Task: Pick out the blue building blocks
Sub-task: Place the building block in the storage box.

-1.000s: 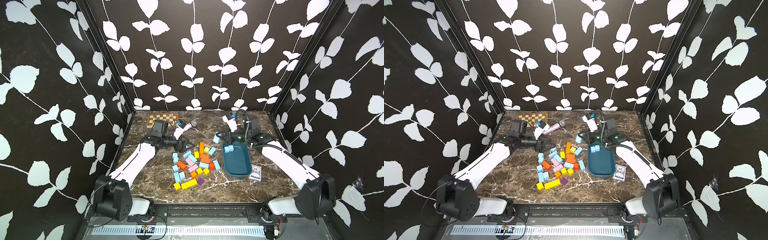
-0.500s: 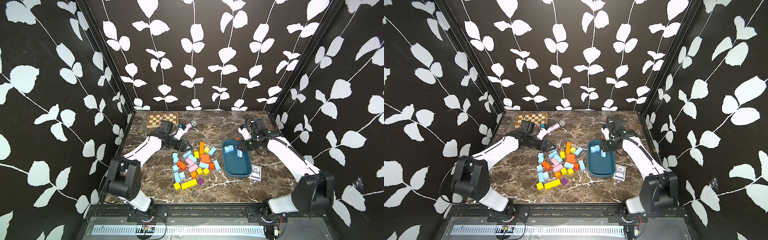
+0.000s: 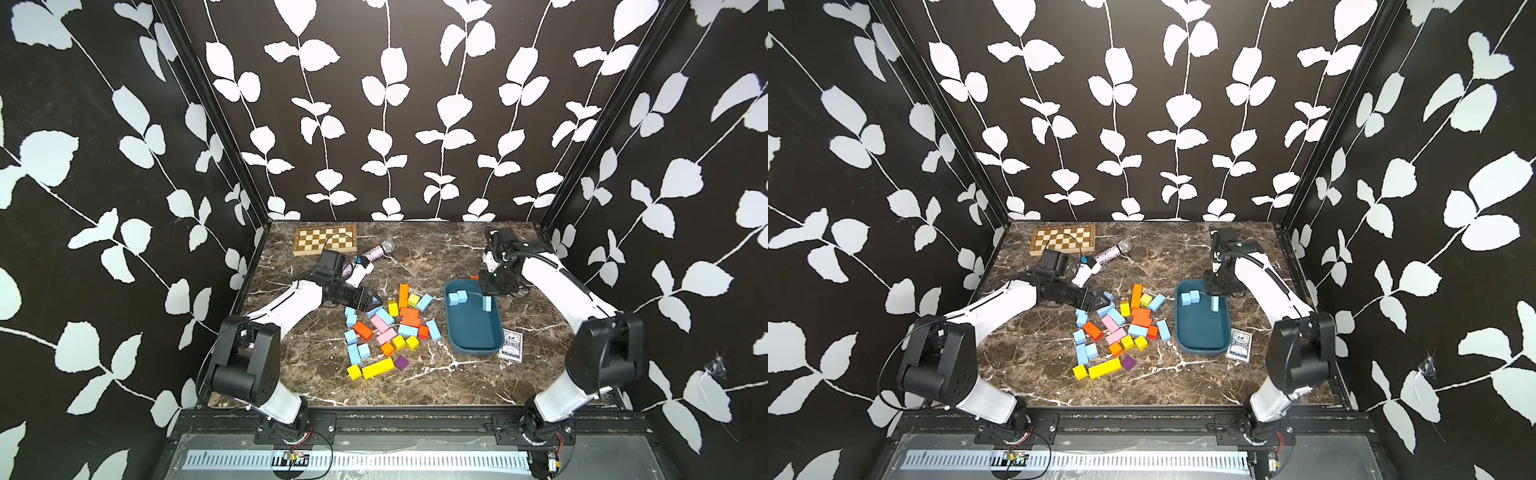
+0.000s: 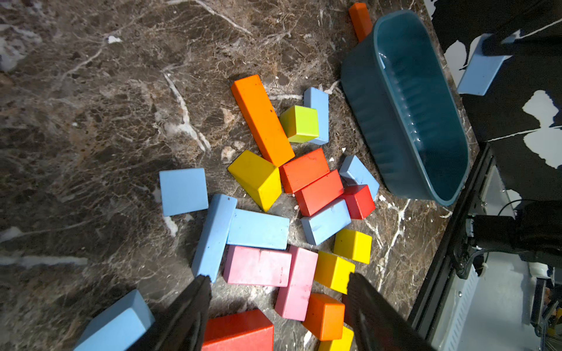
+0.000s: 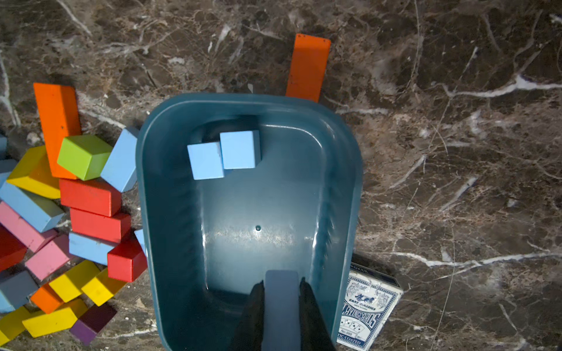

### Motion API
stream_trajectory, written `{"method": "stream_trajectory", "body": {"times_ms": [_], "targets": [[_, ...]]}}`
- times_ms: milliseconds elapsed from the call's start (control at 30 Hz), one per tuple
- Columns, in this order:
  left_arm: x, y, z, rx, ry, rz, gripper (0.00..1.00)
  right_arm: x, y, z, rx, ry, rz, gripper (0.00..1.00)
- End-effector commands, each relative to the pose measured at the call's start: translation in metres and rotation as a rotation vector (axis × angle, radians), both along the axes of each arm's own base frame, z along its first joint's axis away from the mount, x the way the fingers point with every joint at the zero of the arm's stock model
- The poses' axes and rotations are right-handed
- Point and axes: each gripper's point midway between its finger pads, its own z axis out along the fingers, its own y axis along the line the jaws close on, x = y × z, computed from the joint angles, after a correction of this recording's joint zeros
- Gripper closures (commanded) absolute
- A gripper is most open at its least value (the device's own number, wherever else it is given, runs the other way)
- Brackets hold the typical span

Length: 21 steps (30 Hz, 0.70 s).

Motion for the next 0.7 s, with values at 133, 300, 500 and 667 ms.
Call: {"method": "stream_trajectory", "body": {"times_ms": [133,300,500,667], "targets": [[-0.001,0.0,0.011,-0.012,-0.043,0.003,0.27,0.005,0.0,-0.02,-0.081,0.086,-0.096,1.0],[-0.002,0.0,0.011,-0.015,-0.043,0.007,0.27,0.017,-0.012,-0.033,-0.179,0.105,-0.131,1.0],[-0.003,0.0,0.013,-0.017,-0.049,0.009,0.27,0.027,-0.022,-0.049,-0.266,0.13,-0.158,1.0],[-0.005,0.001,0.012,-0.016,-0.048,0.009,0.27,0.033,-0.025,-0.059,-0.297,0.142,-0.174,1.0]]}}
